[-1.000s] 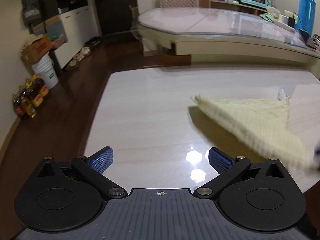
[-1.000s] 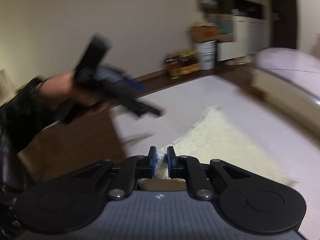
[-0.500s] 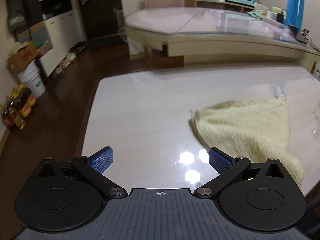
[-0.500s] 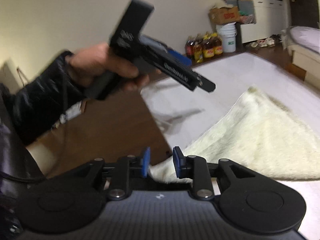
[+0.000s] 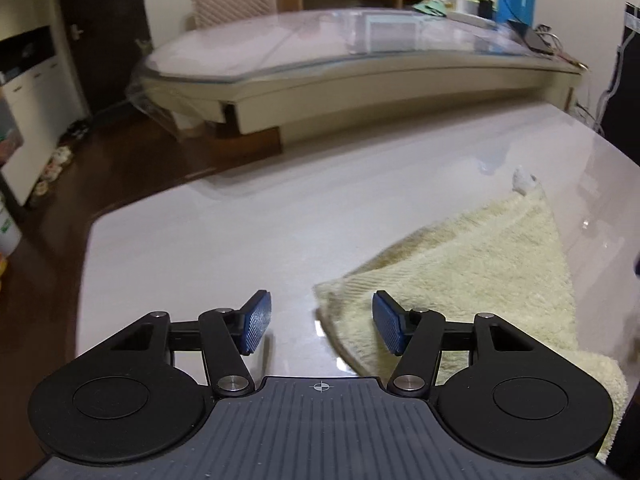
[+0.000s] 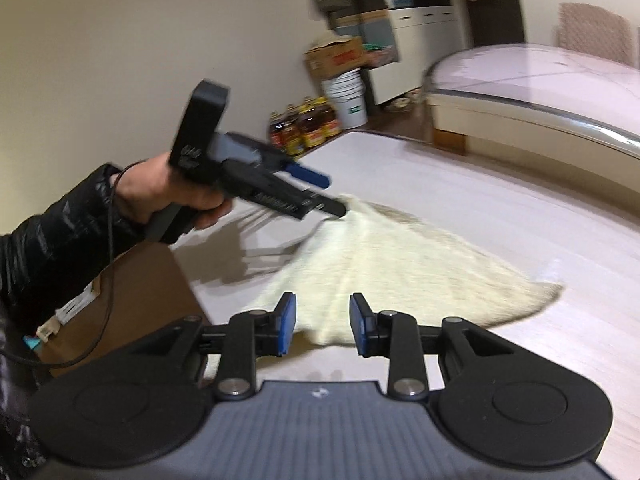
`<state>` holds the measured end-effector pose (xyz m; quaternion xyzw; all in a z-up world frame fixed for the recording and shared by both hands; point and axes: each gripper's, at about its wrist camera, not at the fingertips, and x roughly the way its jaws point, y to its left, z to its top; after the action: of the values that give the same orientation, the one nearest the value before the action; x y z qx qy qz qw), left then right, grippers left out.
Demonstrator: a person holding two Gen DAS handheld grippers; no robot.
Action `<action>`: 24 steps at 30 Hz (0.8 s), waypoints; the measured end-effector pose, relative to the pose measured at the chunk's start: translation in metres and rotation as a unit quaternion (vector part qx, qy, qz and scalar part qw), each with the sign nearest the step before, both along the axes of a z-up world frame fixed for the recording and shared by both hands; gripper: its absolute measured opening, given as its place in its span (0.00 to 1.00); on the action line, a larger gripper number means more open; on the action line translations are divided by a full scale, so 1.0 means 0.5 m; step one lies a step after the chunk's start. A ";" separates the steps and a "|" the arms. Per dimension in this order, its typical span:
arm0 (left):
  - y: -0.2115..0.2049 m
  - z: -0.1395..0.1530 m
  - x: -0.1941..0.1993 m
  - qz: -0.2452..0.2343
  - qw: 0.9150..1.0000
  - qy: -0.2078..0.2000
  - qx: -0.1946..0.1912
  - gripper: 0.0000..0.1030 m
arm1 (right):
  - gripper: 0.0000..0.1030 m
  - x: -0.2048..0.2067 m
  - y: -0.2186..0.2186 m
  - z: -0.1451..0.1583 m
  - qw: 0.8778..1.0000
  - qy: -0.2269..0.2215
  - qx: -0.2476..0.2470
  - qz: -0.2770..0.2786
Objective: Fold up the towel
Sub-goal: 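Grasp the towel edge with the left tool while the right tool holds its corner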
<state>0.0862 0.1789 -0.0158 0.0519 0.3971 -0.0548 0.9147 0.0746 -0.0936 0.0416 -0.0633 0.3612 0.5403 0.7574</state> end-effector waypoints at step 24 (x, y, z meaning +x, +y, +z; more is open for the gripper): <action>-0.063 0.094 -0.055 -0.086 0.995 -0.039 -0.011 0.05 | 0.65 0.124 -0.067 -0.024 0.996 -0.013 -0.003 -0.088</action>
<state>0.0585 0.1475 0.0314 0.0776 0.3545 -0.1360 0.9219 0.1366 -0.1272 0.0298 -0.0410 0.3569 0.4694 0.8066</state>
